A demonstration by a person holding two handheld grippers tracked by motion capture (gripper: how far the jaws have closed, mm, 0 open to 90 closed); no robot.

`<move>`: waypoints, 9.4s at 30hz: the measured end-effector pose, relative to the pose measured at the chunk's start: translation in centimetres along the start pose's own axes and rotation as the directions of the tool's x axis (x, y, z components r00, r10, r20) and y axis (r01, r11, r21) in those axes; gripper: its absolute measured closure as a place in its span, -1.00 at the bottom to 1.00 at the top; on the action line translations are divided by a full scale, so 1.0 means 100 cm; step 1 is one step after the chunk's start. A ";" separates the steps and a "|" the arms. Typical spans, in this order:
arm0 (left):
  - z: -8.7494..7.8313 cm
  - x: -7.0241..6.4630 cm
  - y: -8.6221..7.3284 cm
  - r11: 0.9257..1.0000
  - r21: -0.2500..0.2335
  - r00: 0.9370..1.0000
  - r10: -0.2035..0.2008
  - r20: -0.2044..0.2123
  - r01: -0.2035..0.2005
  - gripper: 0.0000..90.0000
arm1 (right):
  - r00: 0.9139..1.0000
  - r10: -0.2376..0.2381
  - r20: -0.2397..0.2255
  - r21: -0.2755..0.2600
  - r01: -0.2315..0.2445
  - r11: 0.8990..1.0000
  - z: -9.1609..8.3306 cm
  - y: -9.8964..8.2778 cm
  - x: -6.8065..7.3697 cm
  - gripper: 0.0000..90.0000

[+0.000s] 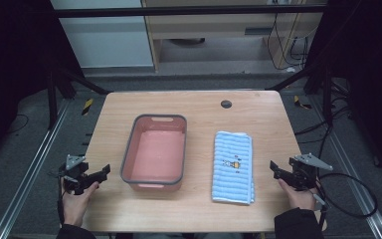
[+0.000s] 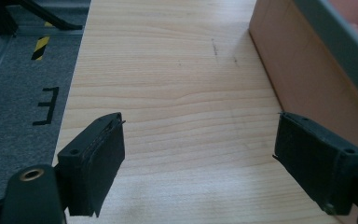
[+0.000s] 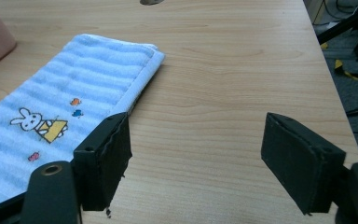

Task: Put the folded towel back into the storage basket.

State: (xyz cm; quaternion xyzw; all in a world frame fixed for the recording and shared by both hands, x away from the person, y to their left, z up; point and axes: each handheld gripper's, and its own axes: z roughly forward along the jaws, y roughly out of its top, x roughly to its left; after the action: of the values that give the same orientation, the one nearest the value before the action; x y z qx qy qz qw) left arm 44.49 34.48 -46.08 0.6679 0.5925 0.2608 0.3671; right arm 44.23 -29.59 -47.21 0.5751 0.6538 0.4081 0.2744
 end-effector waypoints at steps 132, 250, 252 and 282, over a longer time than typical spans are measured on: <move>0.066 -0.317 -0.020 0.929 0.026 0.841 0.323 0.435 -0.370 0.01 | 0.985 -0.106 -0.136 0.086 0.118 0.989 0.119 0.058 0.033 0.04; -0.055 -0.188 0.083 0.960 -0.123 0.874 0.280 0.398 -0.252 0.88 | 0.927 -0.258 -0.273 -0.179 0.215 0.960 0.053 0.186 0.198 0.78; -0.055 -0.182 0.084 0.962 -0.123 0.878 0.274 0.392 -0.245 0.88 | 0.926 -0.257 -0.278 -0.179 0.213 0.961 0.058 0.186 0.203 0.78; -0.044 -0.120 0.081 0.980 -0.069 0.933 0.197 0.301 -0.184 0.88 | 0.893 -0.267 -0.364 -0.176 0.215 0.961 0.113 0.188 0.265 0.78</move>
State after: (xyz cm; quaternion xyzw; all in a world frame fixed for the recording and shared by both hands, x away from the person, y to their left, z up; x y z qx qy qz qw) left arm 44.01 23.26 -35.95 0.7471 0.4557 0.2002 0.4405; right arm 58.51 -1.13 -34.17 0.3790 0.7328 0.5175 0.2268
